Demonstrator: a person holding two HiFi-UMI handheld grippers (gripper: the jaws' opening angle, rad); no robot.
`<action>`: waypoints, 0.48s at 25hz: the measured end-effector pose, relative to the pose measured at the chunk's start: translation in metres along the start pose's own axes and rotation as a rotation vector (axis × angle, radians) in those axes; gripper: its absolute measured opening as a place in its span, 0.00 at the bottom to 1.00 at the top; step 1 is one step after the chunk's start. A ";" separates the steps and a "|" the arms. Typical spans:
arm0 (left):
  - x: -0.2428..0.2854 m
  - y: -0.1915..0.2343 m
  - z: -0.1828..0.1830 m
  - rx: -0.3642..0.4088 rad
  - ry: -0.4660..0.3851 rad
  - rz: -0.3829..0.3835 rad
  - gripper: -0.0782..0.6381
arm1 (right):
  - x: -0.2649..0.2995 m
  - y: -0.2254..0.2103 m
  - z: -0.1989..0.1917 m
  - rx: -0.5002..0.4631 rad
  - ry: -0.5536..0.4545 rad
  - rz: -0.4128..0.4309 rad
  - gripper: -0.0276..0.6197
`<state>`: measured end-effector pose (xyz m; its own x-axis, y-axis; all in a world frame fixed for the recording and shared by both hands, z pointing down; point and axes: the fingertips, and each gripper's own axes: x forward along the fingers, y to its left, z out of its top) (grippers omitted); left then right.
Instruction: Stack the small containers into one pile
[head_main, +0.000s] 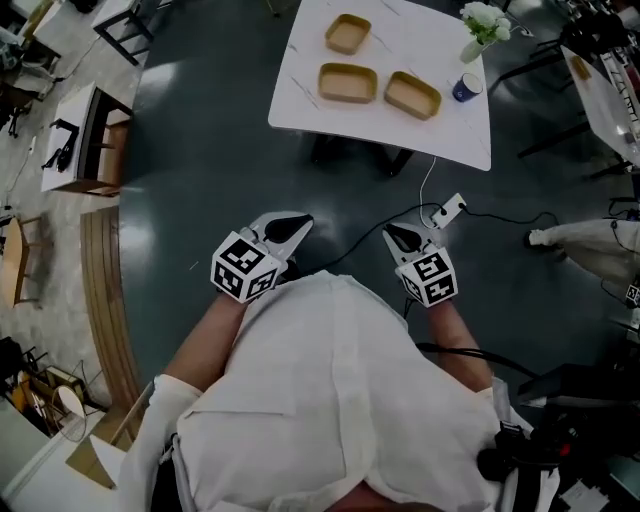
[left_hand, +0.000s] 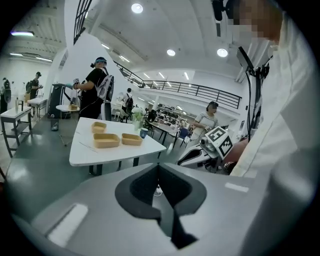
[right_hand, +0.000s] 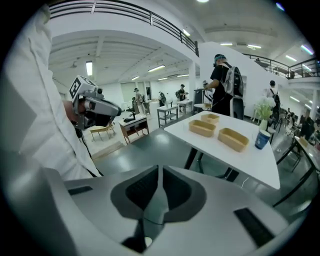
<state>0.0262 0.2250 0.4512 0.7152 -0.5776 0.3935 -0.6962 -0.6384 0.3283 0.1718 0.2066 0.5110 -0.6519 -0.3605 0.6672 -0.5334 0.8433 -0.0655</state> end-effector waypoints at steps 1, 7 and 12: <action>-0.005 0.016 0.003 -0.001 0.005 -0.005 0.12 | 0.014 -0.002 0.013 -0.003 0.003 -0.004 0.05; -0.041 0.091 0.007 -0.004 0.036 -0.041 0.12 | 0.078 -0.001 0.066 -0.001 0.013 -0.051 0.05; -0.038 0.130 0.008 -0.028 0.056 -0.064 0.12 | 0.103 -0.014 0.090 -0.029 0.022 -0.071 0.05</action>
<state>-0.0914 0.1596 0.4717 0.7541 -0.5064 0.4182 -0.6514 -0.6579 0.3780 0.0634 0.1220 0.5141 -0.6004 -0.4113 0.6858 -0.5621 0.8271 0.0039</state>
